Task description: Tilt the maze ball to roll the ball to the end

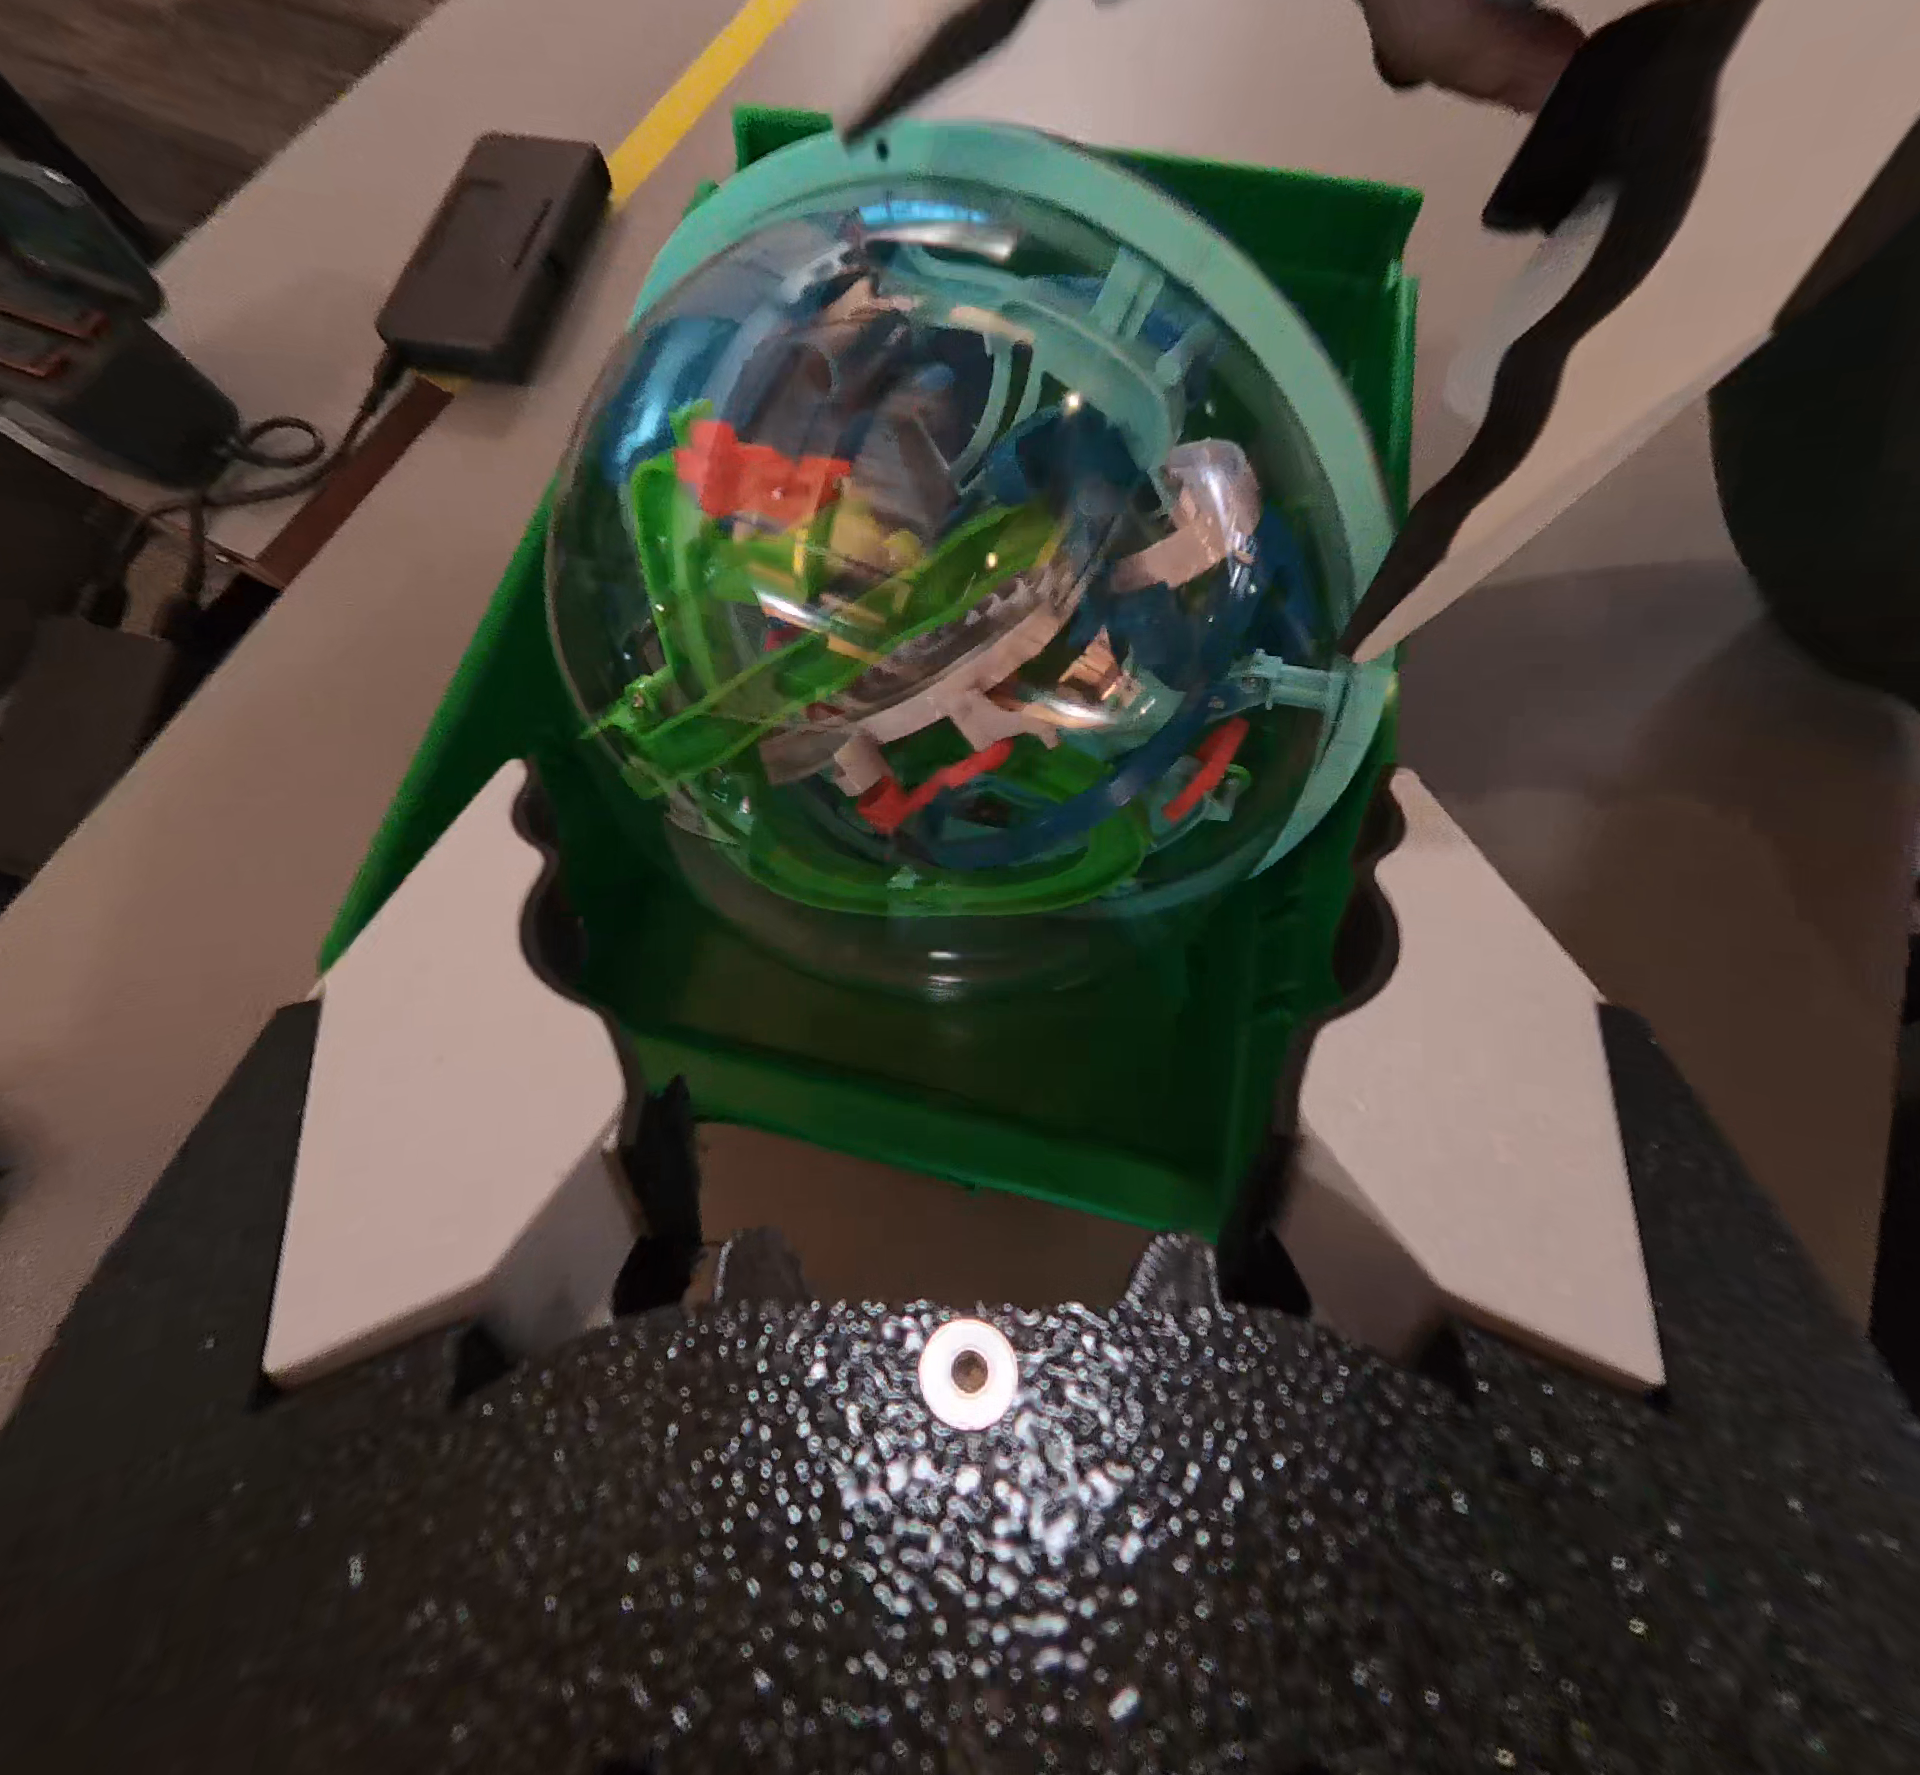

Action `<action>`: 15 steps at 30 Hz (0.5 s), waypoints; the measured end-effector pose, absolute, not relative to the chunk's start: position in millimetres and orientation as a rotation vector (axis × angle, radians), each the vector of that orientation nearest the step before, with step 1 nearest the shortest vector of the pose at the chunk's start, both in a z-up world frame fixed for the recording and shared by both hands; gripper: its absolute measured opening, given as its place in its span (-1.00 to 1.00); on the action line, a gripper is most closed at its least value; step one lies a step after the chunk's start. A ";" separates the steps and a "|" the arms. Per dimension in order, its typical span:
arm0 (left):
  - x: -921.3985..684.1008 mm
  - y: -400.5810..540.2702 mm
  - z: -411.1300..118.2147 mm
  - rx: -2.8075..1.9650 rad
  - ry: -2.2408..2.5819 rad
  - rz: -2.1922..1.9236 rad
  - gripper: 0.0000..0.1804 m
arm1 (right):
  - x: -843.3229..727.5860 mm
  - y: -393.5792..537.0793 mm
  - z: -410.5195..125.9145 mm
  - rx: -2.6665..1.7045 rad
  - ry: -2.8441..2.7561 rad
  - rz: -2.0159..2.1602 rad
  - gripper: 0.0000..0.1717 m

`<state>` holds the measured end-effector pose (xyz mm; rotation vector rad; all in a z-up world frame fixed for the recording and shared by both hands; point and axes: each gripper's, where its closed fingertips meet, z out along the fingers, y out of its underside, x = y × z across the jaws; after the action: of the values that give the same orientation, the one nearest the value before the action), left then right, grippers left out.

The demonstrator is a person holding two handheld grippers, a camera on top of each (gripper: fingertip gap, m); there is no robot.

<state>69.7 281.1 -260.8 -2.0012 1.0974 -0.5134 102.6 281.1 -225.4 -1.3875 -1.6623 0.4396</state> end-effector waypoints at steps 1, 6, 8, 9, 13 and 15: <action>70.6 280.2 -265.2 -2.020 1.105 -0.519 0.60 | 103.0 281.3 -219.8 -1.343 -1.651 0.429 0.28; 68.7 285.5 -288.6 -2.107 1.128 -0.438 0.54 | 130.1 287.6 -203.2 -1.383 -1.543 0.482 0.41; 69.1 286.6 -294.1 -2.129 1.125 -0.442 0.55 | 148.9 296.0 -213.8 -1.490 -1.521 0.486 0.44; 69.5 286.9 -295.9 -2.138 1.119 -0.455 0.54 | 159.0 301.2 -224.4 -1.566 -1.521 0.480 0.45; 72.6 286.9 -299.8 -2.153 1.104 -0.529 0.56 | 180.0 305.7 -276.9 -1.857 -1.590 0.547 0.39; 72.6 287.6 -299.5 -2.136 1.114 -0.546 0.54 | 180.7 307.8 -298.0 -1.950 -1.639 0.530 0.38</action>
<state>72.6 287.6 -299.5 -2.1363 1.1136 -0.5457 180.7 307.8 -298.0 -1.9499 -1.6391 0.5299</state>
